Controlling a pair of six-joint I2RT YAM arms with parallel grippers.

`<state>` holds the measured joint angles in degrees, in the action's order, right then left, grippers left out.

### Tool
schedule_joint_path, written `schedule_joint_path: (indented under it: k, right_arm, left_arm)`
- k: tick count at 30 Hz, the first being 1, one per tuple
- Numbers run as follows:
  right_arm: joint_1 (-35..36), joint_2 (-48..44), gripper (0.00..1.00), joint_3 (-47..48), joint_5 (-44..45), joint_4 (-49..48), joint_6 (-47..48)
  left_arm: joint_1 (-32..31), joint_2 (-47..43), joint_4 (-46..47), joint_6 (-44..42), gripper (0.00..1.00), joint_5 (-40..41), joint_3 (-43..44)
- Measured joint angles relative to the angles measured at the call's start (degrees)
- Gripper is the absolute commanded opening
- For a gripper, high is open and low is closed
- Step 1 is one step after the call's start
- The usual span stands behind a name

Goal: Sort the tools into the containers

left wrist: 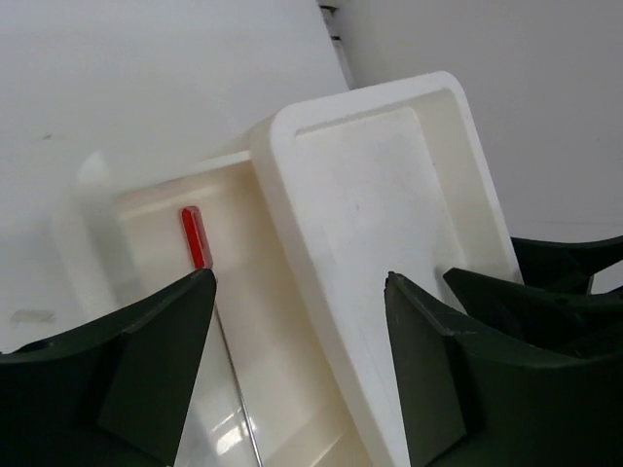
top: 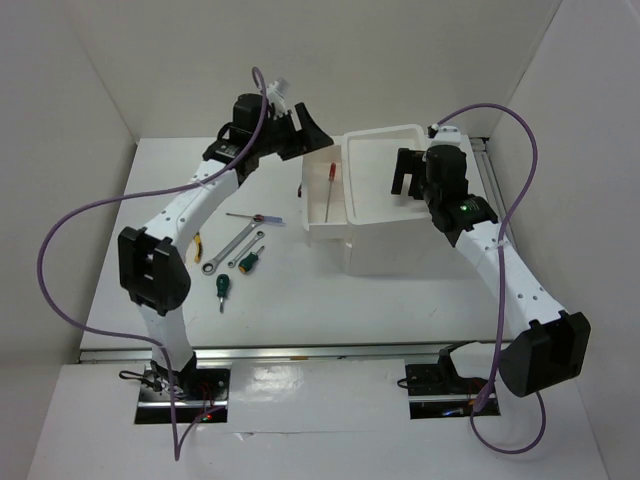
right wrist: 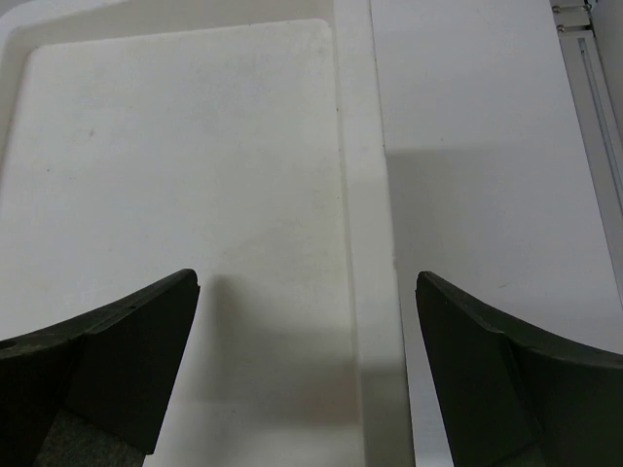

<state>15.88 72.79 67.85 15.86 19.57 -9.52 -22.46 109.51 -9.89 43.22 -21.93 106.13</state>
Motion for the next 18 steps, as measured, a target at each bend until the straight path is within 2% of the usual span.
schedule_joint_path:
  k: [3,8,11,14,15,18]
  right_arm:
    - [0.0,0.13,1.0,0.0,0.04,-0.11,0.04]
    - [0.04,0.17,1.0,0.0,0.17,-0.15,0.28]
    - [0.11,0.2,1.0,0.0,0.24,-0.15,0.42]
    - [0.11,0.22,1.0,-0.02,0.33,-0.2,0.44]
    - [0.11,0.22,1.0,-0.02,0.42,-0.22,0.42]
    - [0.35,0.39,1.0,-0.15,0.98,-0.5,0.57]
  left_arm:
    - [1.53,-5.84,-4.02,-0.59,0.81,6.1,-3.43]
    - [6.56,-12.02,-13.94,0.35,0.81,21.51,-3.58]
    - [8.76,-8.59,-20.5,0.87,0.79,27.65,-0.85]
    - [10.43,-0.94,-26.27,3.85,0.79,29.27,2.08]
    - [10.78,1.09,-27.96,4.9,0.79,29.11,1.68]
    - [11.69,2.97,-28.94,10.67,0.79,26.38,-7.43]
